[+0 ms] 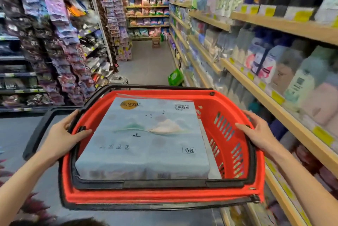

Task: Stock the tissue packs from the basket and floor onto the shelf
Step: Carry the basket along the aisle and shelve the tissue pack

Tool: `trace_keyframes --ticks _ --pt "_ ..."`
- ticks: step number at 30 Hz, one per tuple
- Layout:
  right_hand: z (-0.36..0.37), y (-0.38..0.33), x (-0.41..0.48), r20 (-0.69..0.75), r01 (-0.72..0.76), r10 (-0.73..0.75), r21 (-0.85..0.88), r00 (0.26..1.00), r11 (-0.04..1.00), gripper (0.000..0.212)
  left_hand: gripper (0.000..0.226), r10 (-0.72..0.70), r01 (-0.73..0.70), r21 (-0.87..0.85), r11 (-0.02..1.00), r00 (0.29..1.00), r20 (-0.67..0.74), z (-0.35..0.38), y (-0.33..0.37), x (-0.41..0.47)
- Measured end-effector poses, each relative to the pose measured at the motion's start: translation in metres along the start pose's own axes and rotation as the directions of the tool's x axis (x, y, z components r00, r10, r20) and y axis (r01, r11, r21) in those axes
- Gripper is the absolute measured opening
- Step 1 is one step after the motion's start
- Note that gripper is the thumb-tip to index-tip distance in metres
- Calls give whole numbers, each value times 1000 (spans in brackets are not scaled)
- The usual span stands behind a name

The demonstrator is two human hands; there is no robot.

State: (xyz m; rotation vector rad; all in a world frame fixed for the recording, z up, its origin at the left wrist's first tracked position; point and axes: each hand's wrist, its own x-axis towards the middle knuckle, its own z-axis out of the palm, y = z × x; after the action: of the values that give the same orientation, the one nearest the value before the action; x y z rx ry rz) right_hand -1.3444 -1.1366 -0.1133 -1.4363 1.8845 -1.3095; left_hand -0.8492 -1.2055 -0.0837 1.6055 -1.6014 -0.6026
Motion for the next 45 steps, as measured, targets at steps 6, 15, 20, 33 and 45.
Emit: trace_keyframes --ticks 6,15,20,33,45 --pt "57 -3 146 94 23 -23 -7 995 1000 48 80 -108 107 -21 994 992 -68 42 -22 100" --pt "171 -30 323 211 87 -83 -9 974 996 50 80 -226 220 -54 974 963 -146 47 -65 258" --pt "252 -44 389 198 58 -50 -37 979 998 55 82 -214 213 -19 977 973 -87 30 -103 380" --pt "380 -60 559 95 -127 121 56 988 990 54 78 -110 109 69 992 994 7 50 -142 664" --pt "467 -70 770 48 -134 131 67 990 989 50 79 -104 103 58 993 994 27 111 -169 899"
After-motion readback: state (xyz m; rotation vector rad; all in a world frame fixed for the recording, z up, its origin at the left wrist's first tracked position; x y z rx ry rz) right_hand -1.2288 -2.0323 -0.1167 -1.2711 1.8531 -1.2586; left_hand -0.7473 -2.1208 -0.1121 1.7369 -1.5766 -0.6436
